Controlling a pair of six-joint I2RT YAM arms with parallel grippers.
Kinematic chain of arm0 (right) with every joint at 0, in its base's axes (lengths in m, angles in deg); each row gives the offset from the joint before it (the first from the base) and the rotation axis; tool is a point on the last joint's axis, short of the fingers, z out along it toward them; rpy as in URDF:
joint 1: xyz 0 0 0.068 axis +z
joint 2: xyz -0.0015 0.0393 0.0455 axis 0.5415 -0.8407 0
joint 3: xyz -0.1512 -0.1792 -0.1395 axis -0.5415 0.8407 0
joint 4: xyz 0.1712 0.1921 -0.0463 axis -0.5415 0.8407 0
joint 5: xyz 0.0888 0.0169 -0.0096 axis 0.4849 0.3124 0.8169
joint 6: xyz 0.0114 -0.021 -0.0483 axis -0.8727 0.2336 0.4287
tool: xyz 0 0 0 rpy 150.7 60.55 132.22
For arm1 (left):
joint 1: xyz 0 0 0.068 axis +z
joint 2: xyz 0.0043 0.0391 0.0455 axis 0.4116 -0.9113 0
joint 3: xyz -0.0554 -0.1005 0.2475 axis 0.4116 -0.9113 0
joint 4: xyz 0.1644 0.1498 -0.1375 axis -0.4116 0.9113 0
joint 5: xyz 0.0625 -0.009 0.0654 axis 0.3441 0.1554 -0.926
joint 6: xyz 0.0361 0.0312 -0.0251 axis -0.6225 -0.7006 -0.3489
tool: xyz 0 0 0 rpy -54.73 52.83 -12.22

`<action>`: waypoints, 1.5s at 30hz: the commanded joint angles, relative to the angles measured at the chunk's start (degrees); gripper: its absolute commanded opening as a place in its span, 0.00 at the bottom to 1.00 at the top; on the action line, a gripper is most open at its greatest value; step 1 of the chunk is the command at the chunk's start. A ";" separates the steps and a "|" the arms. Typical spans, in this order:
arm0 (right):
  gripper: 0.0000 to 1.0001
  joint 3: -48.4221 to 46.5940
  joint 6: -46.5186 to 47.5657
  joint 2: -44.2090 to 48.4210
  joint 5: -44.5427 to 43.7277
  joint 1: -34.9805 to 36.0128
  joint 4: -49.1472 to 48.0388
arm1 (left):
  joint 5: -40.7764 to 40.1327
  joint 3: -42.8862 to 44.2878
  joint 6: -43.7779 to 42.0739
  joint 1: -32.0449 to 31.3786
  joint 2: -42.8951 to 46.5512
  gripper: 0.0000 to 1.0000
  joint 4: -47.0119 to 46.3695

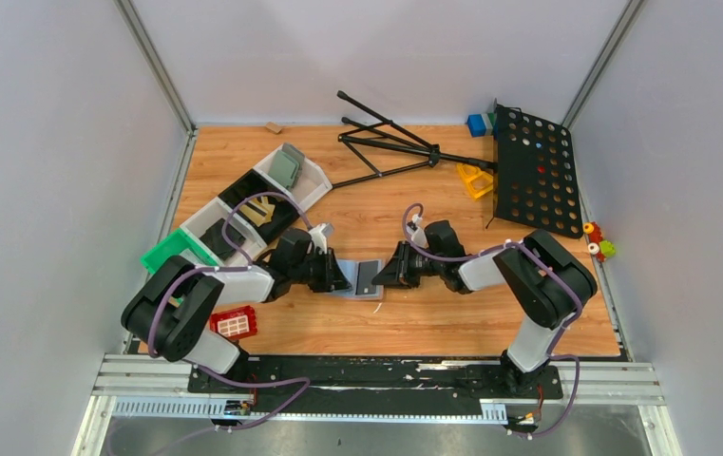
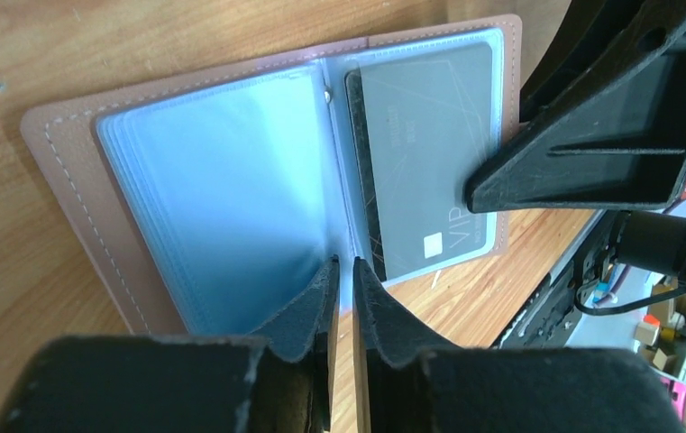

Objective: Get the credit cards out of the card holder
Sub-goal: Pick up the card holder from the center of the board.

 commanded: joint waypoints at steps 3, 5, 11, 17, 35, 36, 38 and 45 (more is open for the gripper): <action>0.11 -1.77 5.47 3.61 -0.85 -0.03 1.90 | 0.83 -0.86 -0.81 -0.53 5.97 0.19 4.15; 0.10 -1.81 6.87 4.67 0.21 -0.06 1.63 | 1.50 -1.10 -0.48 -0.53 8.58 0.21 4.17; 0.10 -0.55 7.44 8.54 3.50 -0.13 -2.17 | 4.84 -1.23 1.72 -0.39 16.18 0.23 3.66; 0.09 0.65 6.84 13.92 6.91 -0.22 -5.15 | 4.94 -2.38 4.51 -0.08 21.15 0.33 2.68; 0.09 4.27 -3.80 14.46 15.25 -0.17 -23.17 | 12.85 -5.29 15.86 0.44 21.78 0.41 -12.63; 0.09 4.32 -4.24 14.31 15.44 -0.21 -23.76 | 13.37 -5.52 16.72 0.46 21.15 0.39 -14.22; 0.09 4.35 -4.42 14.25 15.84 -0.22 -23.92 | 14.40 -6.23 19.27 0.44 20.44 0.32 -19.22; 0.08 3.18 0.37 15.18 13.54 -0.24 -14.97 | 16.47 -6.72 23.62 0.57 20.75 0.10 -27.72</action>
